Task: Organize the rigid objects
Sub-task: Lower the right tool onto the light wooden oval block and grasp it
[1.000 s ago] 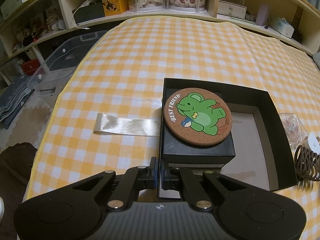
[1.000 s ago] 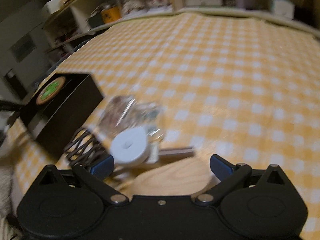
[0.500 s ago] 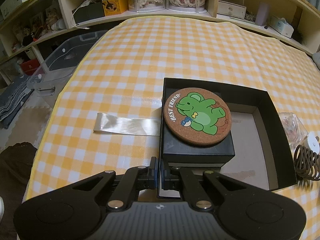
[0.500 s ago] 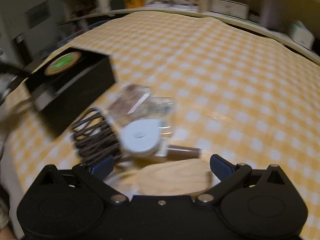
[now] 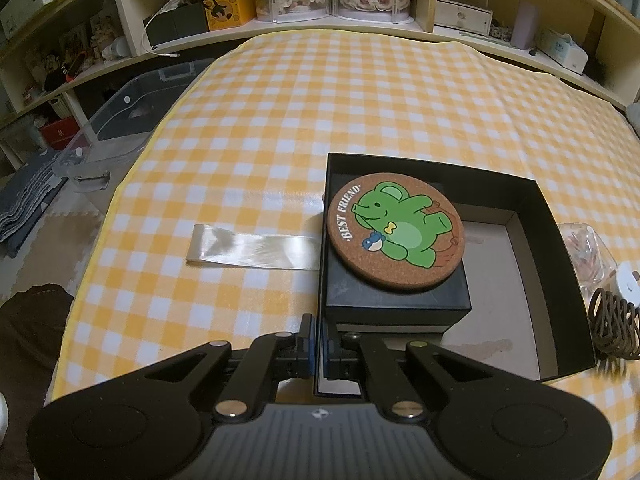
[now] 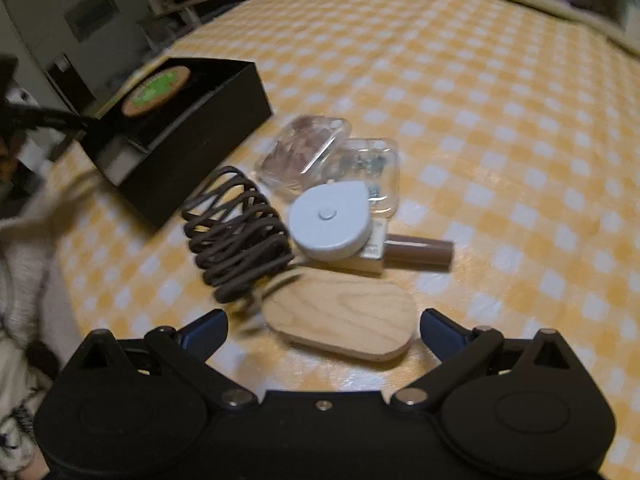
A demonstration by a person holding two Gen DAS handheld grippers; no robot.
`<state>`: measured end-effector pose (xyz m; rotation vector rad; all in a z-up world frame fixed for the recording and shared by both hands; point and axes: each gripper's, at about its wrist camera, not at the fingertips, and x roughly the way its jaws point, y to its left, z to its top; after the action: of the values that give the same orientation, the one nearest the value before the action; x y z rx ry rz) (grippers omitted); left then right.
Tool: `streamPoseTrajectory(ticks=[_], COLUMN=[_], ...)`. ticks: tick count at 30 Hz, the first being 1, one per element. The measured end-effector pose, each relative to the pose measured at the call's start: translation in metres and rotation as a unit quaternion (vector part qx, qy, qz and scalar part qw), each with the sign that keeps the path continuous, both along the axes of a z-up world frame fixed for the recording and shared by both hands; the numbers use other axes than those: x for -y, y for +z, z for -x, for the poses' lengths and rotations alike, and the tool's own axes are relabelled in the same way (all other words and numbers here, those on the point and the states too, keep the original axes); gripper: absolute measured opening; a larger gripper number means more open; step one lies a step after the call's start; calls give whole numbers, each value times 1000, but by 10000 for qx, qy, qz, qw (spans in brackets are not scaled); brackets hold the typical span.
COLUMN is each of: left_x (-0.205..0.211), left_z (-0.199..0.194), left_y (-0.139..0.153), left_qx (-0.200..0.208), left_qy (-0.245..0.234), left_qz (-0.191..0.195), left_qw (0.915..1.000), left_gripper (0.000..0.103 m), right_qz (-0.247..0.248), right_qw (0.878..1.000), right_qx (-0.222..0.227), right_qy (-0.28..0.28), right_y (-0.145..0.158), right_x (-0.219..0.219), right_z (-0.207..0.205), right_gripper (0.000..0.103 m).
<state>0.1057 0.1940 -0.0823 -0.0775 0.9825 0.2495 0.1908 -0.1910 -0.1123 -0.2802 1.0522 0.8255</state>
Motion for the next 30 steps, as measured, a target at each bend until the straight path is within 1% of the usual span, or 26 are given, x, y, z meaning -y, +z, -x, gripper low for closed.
streamPoseTrajectory(ticks=[1, 3, 6, 9, 13, 14, 16, 18, 21, 22, 26, 30], left_x=[0, 0, 0, 0, 0, 0, 0, 0, 1, 0, 1, 1], left_z=[0, 0, -1, -1, -1, 0, -1, -1, -1, -1, -2, -3], left_y=[0, 0, 0, 0, 0, 0, 0, 0, 0, 0, 0, 0], left_qx=[-3, -1, -5, -3, -1, 2, -1, -1, -1, -2, 4, 28], left_qy=[3, 2, -1, 2, 1, 2, 0, -1, -1, 1, 9, 22], left_qz=[3, 3, -4, 5, 6, 16, 8, 11, 9, 7, 30, 55], left_qw=[10000, 10000, 10000, 10000, 10000, 10000, 10000, 10000, 10000, 10000, 10000, 10000], left_gripper=[3, 3, 3, 3, 3, 3, 3, 3, 3, 3, 3, 3], right_qz=[149, 338, 417, 580, 526, 578, 768, 1067, 1172, 1177, 1167, 1107], right_qw=[9998, 9983, 9957, 9917, 9817, 9797, 9806, 9811, 9844, 9846, 9843, 9803], right_qx=[110, 139, -43, -105, -367, -360, -195, -2, -33, -65, -106, 16], right_qy=[-109, -446, -827, -1145, -1793, -1884, -1794, -1614, -1314, -1291, -1319, -1638], right_y=[0, -2, -5, -9, -13, -13, -12, -13, -16, -16, -13, -2], right_x=[-4, -9, -15, -24, -30, -33, -40, -45, -45, -44, -41, -25], right_z=[0, -3, -7, -7, -13, -14, -13, -10, -9, -9, -11, -13], right_gripper=[103, 103, 103, 103, 103, 103, 103, 101, 93, 93, 94, 94])
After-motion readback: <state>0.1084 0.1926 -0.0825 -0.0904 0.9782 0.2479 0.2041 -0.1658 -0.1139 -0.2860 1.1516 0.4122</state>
